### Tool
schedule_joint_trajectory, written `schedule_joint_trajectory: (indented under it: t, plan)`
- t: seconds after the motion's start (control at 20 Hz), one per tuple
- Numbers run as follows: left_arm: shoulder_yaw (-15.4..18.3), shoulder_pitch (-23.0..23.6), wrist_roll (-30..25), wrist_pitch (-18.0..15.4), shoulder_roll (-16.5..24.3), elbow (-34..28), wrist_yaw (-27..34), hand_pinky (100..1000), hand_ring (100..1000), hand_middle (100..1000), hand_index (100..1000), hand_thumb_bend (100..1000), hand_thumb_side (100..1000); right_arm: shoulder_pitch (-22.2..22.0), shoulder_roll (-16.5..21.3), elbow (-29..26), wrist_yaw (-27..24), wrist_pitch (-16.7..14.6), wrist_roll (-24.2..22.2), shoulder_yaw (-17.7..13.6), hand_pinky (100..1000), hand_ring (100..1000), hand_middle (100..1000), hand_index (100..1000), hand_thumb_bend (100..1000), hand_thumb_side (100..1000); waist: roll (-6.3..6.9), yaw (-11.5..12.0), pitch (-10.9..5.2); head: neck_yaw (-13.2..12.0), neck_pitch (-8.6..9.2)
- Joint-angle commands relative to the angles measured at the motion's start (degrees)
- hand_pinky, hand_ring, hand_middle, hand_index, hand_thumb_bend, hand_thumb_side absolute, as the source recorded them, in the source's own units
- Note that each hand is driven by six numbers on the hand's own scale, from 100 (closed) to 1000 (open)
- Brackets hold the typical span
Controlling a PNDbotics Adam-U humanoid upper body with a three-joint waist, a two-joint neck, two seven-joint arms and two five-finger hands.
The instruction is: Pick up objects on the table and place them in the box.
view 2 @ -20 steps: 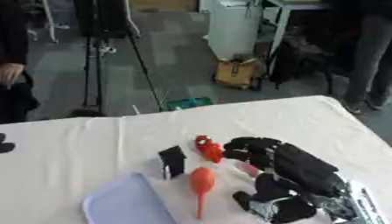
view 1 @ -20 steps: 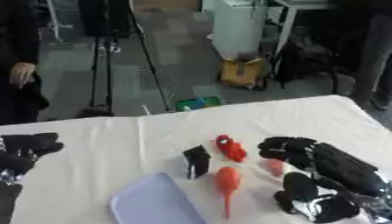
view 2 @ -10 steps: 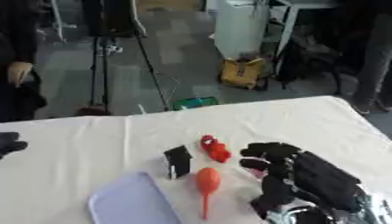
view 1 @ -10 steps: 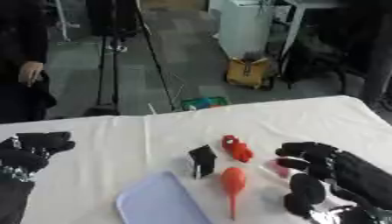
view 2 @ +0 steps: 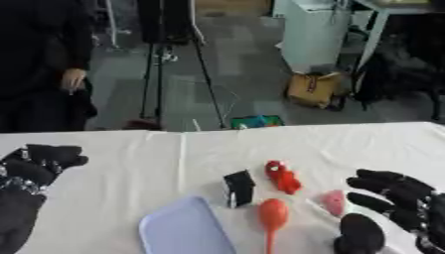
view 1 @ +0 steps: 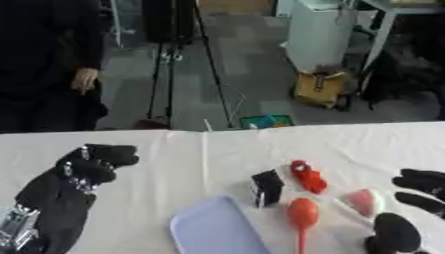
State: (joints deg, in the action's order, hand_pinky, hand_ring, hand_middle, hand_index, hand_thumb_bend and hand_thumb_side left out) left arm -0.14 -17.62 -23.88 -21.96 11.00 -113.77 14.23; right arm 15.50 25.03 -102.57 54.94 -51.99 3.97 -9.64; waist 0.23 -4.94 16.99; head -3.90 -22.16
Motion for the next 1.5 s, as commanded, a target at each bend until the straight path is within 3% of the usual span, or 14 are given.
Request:
schedule_joint_trajectory:
  t: [0.05,0.2,0.3,0.4,0.55,0.7,0.85,1.15,1.5]
  plan:
    - [0.14,-0.74,-0.17,-0.07,0.89,-0.83,-0.13,835,835,718,681,105,1000,-0.15,2.46,-1.1,0.03,0.02,1.33,-1.07,838,918,889,935,309,1000,-0.23,-0.11,-0.71,-0.64,-0.61]
    - [0.11,-0.76,-0.25,0.05,0.83,-0.83,-0.18,835,835,718,681,105,1000,-0.49,2.67,-0.87,-0.21,0.02,1.49,-1.09,833,915,889,937,314,1000,-0.29,-0.12,-0.67,-0.54,-0.95]
    - [0.11,-0.79,-0.23,0.1,0.72,-0.83,-0.16,835,835,718,681,106,1000,-0.64,2.5,-0.36,-0.37,0.02,1.17,-1.15,831,915,888,938,320,1000,-0.27,-0.05,-0.71,0.76,-1.52]
    - [0.11,-0.83,-0.18,0.16,0.59,-0.83,-0.09,835,835,718,681,106,1000,-0.64,2.1,0.22,-0.49,0.02,0.62,-1.25,832,916,889,939,323,1000,-0.24,0.08,-0.79,3.61,-2.43]
    - [0.18,-0.82,-0.05,0.33,0.34,-0.83,-0.03,836,836,718,681,107,1000,-0.6,1.35,1.27,-1.05,0.02,-0.25,-1.54,831,916,886,943,334,1000,-0.15,0.2,-1.05,8.79,-5.12]
    - [0.21,-0.95,0.06,0.31,0.24,-0.83,0.12,836,836,718,681,107,1000,-0.48,1.03,2.01,-2.53,0.02,-0.74,-1.72,828,913,880,946,333,1000,0.02,0.17,-1.11,11.1,-8.3]
    - [0.27,-0.9,0.01,0.22,0.25,-0.83,0.06,836,836,719,681,105,1000,-0.36,0.54,2.41,-4.08,0.12,-1.31,-1.99,824,902,871,956,360,1000,0.29,0.09,-0.85,11.95,-9.62]
    - [0.27,-1.09,-0.28,-0.36,0.24,-0.83,-0.29,836,836,719,681,102,1000,1.0,-1.38,4.0,-8.0,3.27,-4.56,-2.6,854,949,871,931,488,1000,1.03,-0.2,-0.01,11.86,-9.36]
    - [0.18,-1.07,-0.48,-0.49,0.17,-0.83,-0.47,836,837,720,681,101,1000,2.03,-2.24,3.91,-9.71,5.48,-8.04,-2.98,873,966,877,931,497,1000,1.22,-0.18,0.34,11.94,-8.56]
